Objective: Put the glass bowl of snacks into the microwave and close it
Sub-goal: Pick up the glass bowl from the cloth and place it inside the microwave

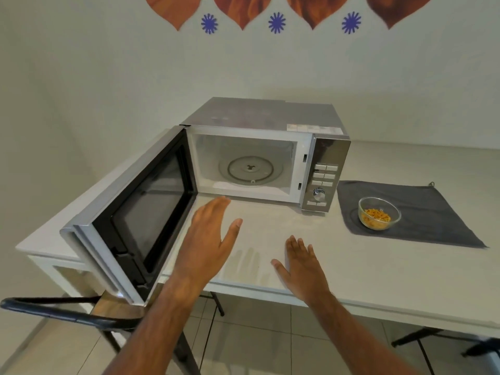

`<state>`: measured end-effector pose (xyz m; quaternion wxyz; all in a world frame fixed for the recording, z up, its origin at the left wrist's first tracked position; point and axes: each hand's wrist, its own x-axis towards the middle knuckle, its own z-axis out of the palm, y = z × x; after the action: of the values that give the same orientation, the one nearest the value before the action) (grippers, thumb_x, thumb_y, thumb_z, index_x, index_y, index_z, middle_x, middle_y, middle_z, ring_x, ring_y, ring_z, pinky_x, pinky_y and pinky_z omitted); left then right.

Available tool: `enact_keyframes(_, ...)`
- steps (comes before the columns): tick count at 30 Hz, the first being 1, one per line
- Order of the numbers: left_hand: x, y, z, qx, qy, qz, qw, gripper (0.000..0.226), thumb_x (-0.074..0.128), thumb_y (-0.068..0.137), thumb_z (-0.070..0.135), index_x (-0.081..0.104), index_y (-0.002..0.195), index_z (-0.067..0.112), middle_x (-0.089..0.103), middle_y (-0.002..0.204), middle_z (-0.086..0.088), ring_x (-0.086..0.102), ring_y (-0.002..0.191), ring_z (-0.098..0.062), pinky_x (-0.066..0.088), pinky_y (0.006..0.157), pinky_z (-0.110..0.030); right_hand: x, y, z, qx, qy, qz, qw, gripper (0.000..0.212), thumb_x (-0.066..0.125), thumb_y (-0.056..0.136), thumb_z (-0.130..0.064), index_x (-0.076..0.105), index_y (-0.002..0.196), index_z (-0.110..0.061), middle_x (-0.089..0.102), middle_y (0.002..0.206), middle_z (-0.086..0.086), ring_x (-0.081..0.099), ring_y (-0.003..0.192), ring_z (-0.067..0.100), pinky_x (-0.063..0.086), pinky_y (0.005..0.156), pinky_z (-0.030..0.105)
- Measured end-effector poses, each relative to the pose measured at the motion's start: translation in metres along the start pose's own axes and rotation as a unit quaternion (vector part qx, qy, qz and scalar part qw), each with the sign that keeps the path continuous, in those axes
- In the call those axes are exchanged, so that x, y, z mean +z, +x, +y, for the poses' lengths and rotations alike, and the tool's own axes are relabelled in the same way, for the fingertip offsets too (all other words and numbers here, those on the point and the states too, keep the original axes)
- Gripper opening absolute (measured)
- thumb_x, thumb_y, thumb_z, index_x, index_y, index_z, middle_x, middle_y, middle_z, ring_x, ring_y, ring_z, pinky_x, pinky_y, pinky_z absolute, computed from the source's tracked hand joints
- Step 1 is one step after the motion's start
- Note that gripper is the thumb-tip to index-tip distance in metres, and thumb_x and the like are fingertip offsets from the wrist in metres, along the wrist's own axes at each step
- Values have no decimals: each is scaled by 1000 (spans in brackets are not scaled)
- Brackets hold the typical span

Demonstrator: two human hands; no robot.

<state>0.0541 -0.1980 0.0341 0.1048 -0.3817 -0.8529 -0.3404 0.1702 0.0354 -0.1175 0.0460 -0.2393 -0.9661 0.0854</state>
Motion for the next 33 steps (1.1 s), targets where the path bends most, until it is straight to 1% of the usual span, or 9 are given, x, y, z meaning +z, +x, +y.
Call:
enact_keyframes(3, 37, -1, -8, -22, -10, -65, 998, 71, 33, 106, 66, 34, 165, 28, 31, 173, 8, 20, 160, -10, 23, 128, -32, 0, 0, -1, 0, 4, 1, 1000, 88, 18, 104, -67, 10, 166, -6, 11, 176, 11, 9, 163, 27, 0, 132, 43)
enact_keyframes(6, 72, -4, -16, -42, -22, -134, 990, 76, 33, 105, 67, 26, 169, 27, 17, 178, 10, 7, 164, -8, 11, 130, -29, 0, 0, -1, -5, 1, 0, 1000, 77, 18, 108, -56, 10, 166, -7, 10, 176, 11, 9, 163, 28, 2, 133, 45)
enact_keyframes(11, 113, -11, -30, -39, 53, -229, 971, 88, 19, 101, 72, 7, 172, 21, -5, 179, 5, -14, 164, -14, -4, 134, -36, 3, -3, 0, -7, -2, 10, 1000, 72, 17, 109, -52, 9, 167, -8, 8, 176, 10, 6, 163, 27, -1, 132, 44)
enact_keyframes(17, 136, -20, -44, -35, 125, -262, 956, 93, 11, 98, 74, -6, 171, 19, -17, 177, 1, -19, 163, -23, -10, 131, -37, 8, -1, 2, -1, 26, 8, 1000, 76, 17, 107, -58, 4, 167, -12, 2, 177, 6, 0, 164, 24, -8, 130, 40)
enact_keyframes(21, 145, -17, -43, -22, 143, -265, 953, 96, 6, 94, 76, -10, 170, 19, -20, 176, 1, -20, 162, -24, -11, 132, -37, 5, 2, 9, 5, 53, 12, 999, 79, 20, 105, -64, 5, 167, -18, 8, 177, 1, 6, 163, 20, -8, 126, 32)
enact_keyframes(23, 149, -12, -38, -15, 132, -266, 955, 95, 8, 96, 75, -10, 169, 17, -20, 176, 1, -20, 162, -23, -11, 132, -37, 0, 3, 14, 3, 80, 21, 997, 77, 25, 105, -65, 9, 167, -23, 16, 176, -1, 15, 162, 19, -1, 125, 30)
enact_keyframes(26, 154, 1, -25, -1, 120, -271, 955, 91, 12, 100, 72, -10, 170, 18, -20, 176, 3, -21, 162, -20, -11, 132, -36, -12, 4, 22, 28, 156, 31, 987, 74, 34, 104, -66, 16, 166, -29, 29, 172, -5, 31, 157, 17, 19, 128, 34)
enact_keyframes(29, 160, 16, -9, 0, 72, -266, 961, 89, 12, 98, 72, -5, 171, 23, -16, 177, 9, -19, 162, -14, -10, 131, -32, -27, 8, 33, 66, 215, 60, 973, 68, 42, 103, -63, 26, 162, -32, 44, 164, -5, 44, 148, 18, 32, 122, 36)
enact_keyframes(33, 173, 29, 18, -28, -47, -245, 968, 77, 27, 105, 70, 9, 171, 35, -5, 177, 22, -10, 163, -5, 6, 134, -37, -45, 17, 59, 126, 299, 84, 942, 56, 49, 103, -57, 36, 152, -33, 59, 147, -3, 55, 135, 18, 46, 113, 38)
